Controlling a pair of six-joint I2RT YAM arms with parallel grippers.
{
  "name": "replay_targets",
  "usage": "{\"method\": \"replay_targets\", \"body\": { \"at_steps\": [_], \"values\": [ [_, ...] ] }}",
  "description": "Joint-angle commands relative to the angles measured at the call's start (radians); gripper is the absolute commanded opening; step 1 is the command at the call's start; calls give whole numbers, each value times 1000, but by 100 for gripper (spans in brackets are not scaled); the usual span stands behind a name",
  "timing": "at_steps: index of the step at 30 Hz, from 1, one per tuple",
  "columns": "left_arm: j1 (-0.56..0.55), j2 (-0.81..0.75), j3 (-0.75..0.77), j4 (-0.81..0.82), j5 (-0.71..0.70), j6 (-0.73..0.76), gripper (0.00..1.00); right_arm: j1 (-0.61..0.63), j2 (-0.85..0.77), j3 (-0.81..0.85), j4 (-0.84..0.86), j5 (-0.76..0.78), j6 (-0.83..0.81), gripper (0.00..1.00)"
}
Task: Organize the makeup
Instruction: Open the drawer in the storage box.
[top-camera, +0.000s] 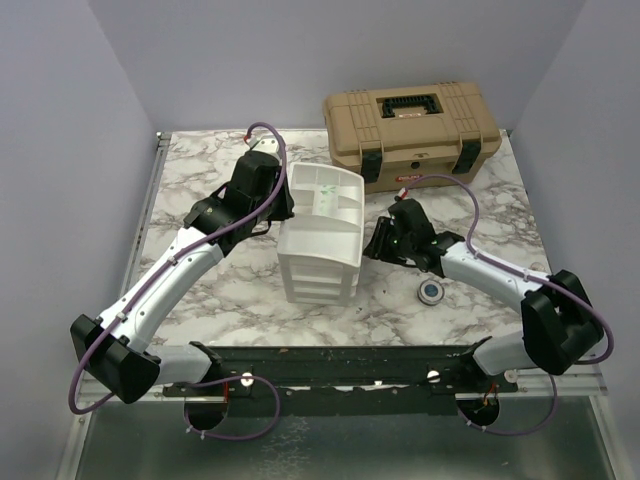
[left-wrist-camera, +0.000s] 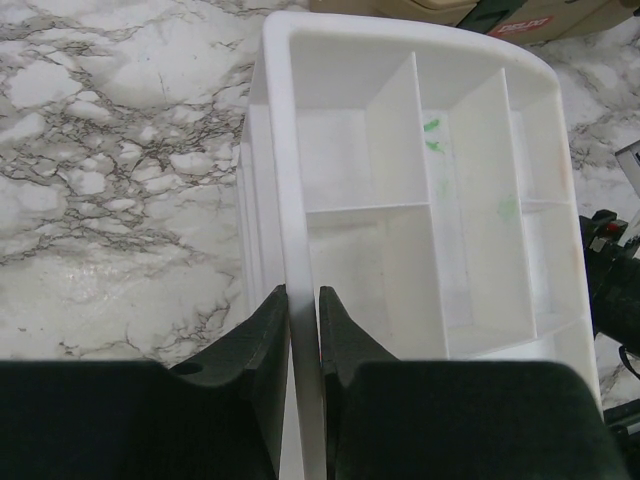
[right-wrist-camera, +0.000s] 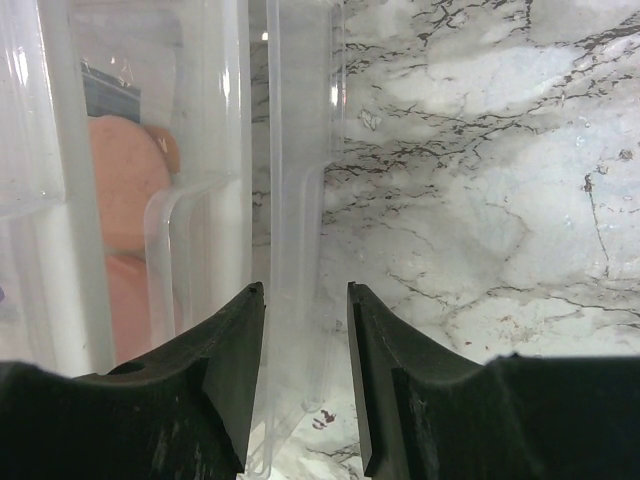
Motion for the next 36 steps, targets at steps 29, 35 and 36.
{"method": "replay_targets", "body": {
  "at_steps": [29, 35, 36],
  "values": [
    [-6, 0, 16, -109, -193, 71, 10, 2, 87, 39, -225, 290, -49, 40],
    [-7, -6, 18, -111, -199, 72, 9, 2, 84, 33, -263, 351, -46, 40],
    [-6, -7, 17, -110, -199, 71, 9, 2, 79, 29, -264, 352, -46, 39]
  ]
}}
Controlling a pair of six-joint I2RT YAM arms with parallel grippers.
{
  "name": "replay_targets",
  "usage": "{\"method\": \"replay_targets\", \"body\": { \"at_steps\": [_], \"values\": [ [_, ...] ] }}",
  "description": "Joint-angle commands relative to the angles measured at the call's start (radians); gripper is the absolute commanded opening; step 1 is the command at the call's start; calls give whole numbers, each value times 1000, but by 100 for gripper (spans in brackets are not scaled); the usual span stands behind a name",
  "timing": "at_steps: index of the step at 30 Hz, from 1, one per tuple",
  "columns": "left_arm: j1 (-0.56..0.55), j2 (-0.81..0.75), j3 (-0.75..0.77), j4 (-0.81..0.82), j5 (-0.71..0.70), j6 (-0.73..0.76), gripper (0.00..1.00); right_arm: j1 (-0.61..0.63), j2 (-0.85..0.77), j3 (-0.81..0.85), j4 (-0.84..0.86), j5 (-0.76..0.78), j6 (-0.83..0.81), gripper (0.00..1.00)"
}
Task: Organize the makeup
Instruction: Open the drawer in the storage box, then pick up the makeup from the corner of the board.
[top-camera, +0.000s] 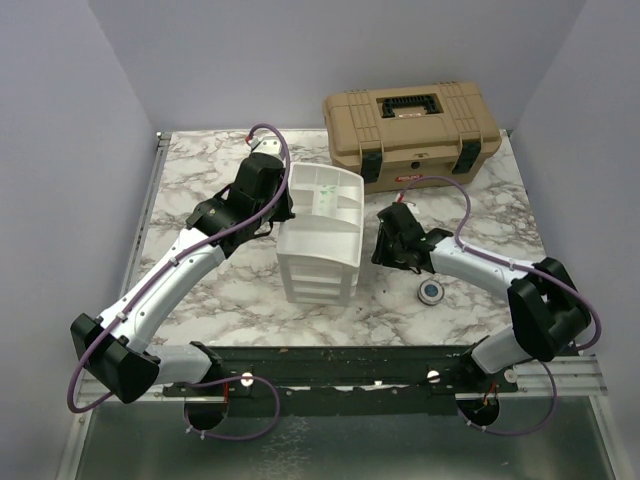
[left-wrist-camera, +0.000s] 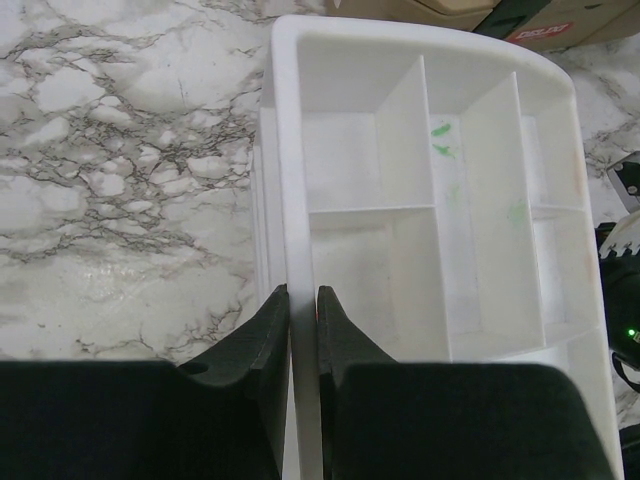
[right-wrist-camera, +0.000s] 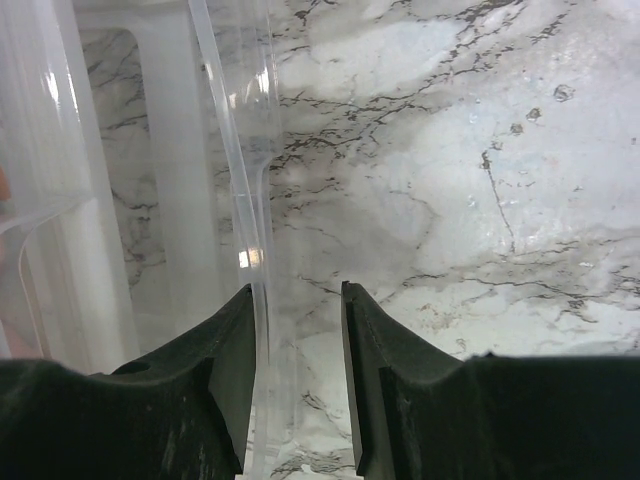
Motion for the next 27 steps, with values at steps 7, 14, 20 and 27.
{"method": "replay_targets", "body": {
  "at_steps": [7, 14, 20, 27],
  "values": [
    [18, -10, 10, -102, -123, 63, 9, -19, -46, -26, -169, 203, -10, 40],
    [17, -18, 5, -101, -119, 61, 9, -19, -99, -51, -148, 166, -27, 40],
    [17, -22, 5, -95, -101, 54, 11, -19, -129, -36, -122, 77, -43, 43],
    [17, -26, 3, -84, -56, 50, 24, -19, -208, -4, -156, 77, -53, 55]
  ]
}}
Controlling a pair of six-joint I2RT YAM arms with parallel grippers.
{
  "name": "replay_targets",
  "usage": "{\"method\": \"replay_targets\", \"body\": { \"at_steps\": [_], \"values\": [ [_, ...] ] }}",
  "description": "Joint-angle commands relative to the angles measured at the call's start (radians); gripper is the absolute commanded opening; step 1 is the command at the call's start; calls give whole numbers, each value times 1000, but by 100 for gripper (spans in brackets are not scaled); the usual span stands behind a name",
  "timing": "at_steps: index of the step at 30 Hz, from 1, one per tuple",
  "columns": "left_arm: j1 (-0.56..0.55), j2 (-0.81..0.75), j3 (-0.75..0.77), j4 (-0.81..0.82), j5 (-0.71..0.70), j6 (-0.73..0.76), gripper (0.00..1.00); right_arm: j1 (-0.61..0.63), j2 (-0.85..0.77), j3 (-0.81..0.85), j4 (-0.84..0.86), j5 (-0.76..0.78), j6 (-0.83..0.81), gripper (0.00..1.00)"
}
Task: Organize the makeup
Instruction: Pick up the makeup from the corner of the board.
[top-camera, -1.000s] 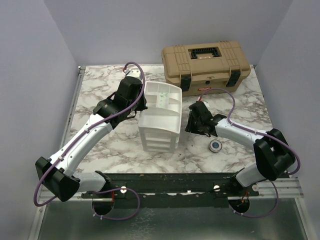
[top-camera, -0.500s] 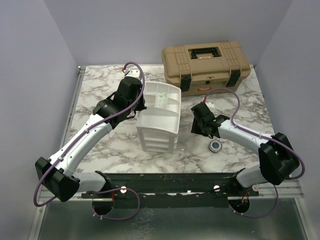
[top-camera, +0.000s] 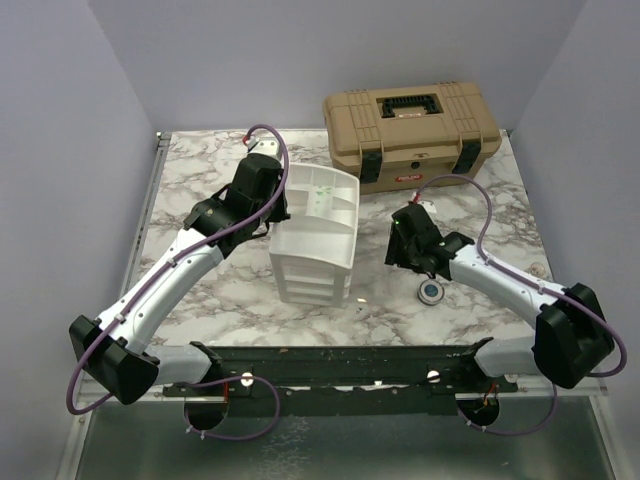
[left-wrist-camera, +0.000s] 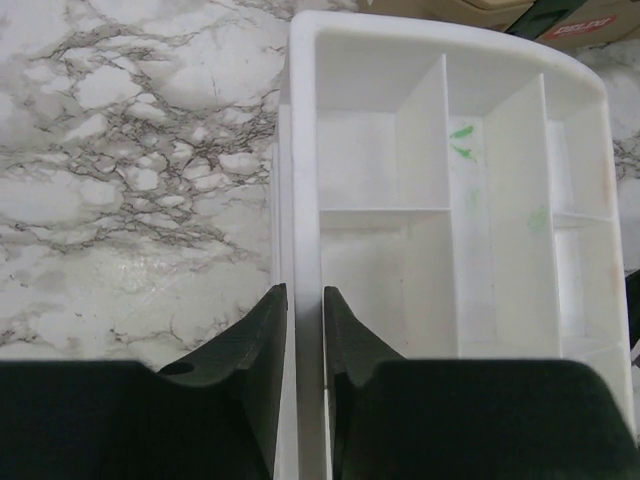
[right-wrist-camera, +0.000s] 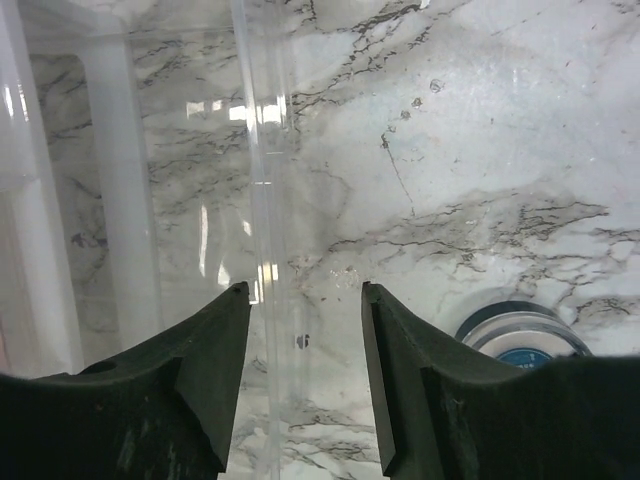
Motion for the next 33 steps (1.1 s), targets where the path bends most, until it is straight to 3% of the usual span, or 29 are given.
{"method": "replay_targets", "body": {
  "at_steps": [1, 6, 12, 16, 19, 21, 25, 28, 33],
  "values": [
    [13, -23, 2, -57, -9, 26, 28, -5, -69, 29, -54, 7, -20, 56],
    [13, -49, -4, -31, 4, 16, 41, -6, -133, 81, -150, 124, -26, 63],
    [12, -89, -12, -19, -28, 9, 58, -39, -183, 224, -395, 463, -23, 83],
    [14, -136, -29, 5, -69, 5, 69, -117, -206, 301, -475, 604, -56, 93],
    [13, -152, -30, 12, -86, 10, 72, -214, -207, 354, -540, 715, -30, 97],
    [14, -154, -26, 10, -88, 16, 73, -336, -217, 352, -517, 695, -79, 99],
    [13, -156, -24, 10, -82, 15, 73, -675, -246, 277, -390, 477, -182, 99],
    [14, -143, -16, 9, -56, 20, 73, -778, -268, 235, -351, 317, -139, 100],
    [13, -130, 0, 4, -35, 21, 74, -944, -221, 199, -338, 185, -94, 100]
  ]
}}
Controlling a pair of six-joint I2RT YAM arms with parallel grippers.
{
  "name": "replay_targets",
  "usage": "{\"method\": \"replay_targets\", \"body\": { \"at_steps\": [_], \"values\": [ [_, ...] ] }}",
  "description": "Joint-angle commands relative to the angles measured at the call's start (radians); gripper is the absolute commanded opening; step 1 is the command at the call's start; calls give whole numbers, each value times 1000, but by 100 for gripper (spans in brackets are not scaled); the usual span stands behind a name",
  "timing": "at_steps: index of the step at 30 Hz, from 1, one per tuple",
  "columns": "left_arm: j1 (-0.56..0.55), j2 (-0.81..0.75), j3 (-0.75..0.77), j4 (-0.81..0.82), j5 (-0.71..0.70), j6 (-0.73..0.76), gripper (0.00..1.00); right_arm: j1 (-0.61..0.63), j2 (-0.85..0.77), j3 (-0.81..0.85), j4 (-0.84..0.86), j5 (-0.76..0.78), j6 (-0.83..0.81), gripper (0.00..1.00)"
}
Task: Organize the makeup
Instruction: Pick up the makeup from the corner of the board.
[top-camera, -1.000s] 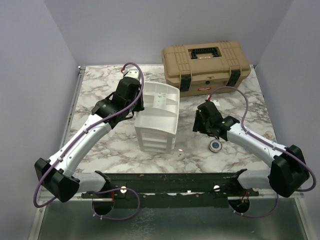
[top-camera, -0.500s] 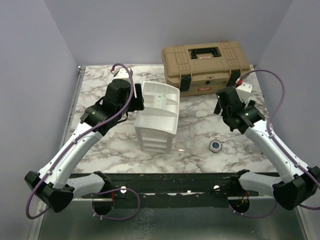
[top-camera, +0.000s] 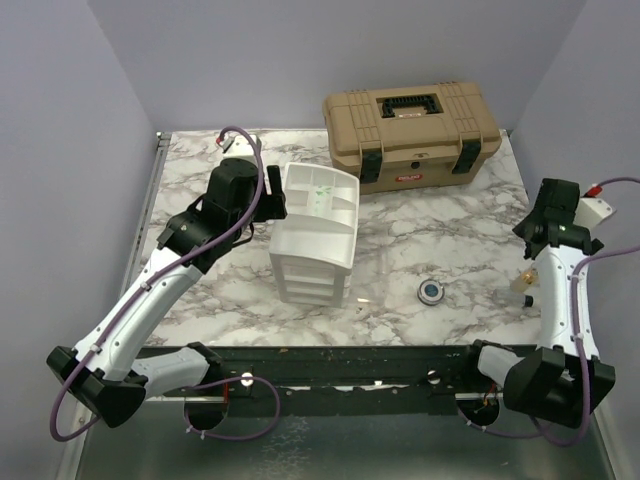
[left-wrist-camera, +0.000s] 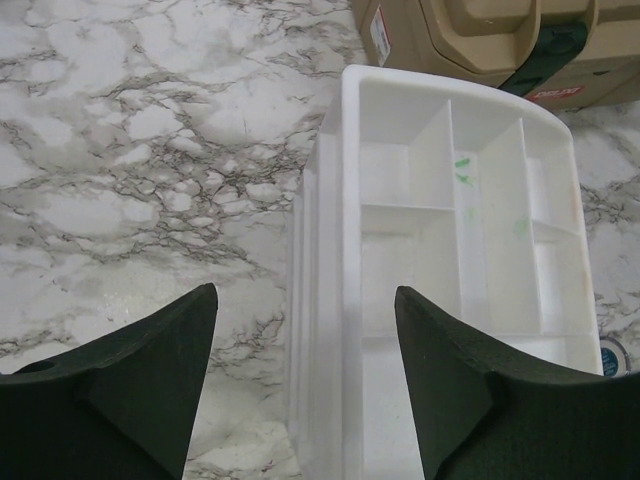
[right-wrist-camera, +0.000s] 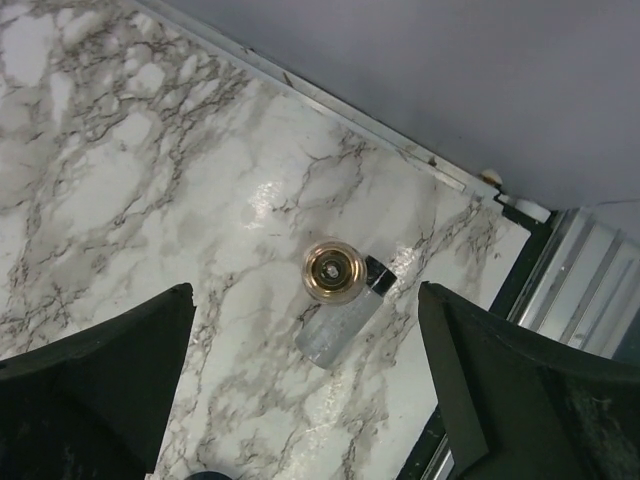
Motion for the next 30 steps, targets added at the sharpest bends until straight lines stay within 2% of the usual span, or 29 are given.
{"method": "replay_targets", "body": {
  "at_steps": [1, 7, 11, 17, 24, 30],
  "values": [
    [1, 10, 21, 9, 18, 15, 74, -102, 23, -19, 42, -172, 38, 100],
    [2, 13, 16, 9, 13, 12, 78, -154, 22, -84, 98, -194, 135, 100],
    [2, 19, 18, 9, 10, 9, 78, -155, 50, -116, 101, -278, 194, 98],
    [2, -4, 10, 9, -19, 16, 79, -159, 66, -133, 120, -227, 201, 96],
    [2, 16, 14, 10, -18, 28, 78, -162, 81, -164, 151, -194, 189, 83],
    [2, 31, 12, 10, -13, 33, 78, -165, 83, -178, 153, -165, 172, 78]
  ]
}}
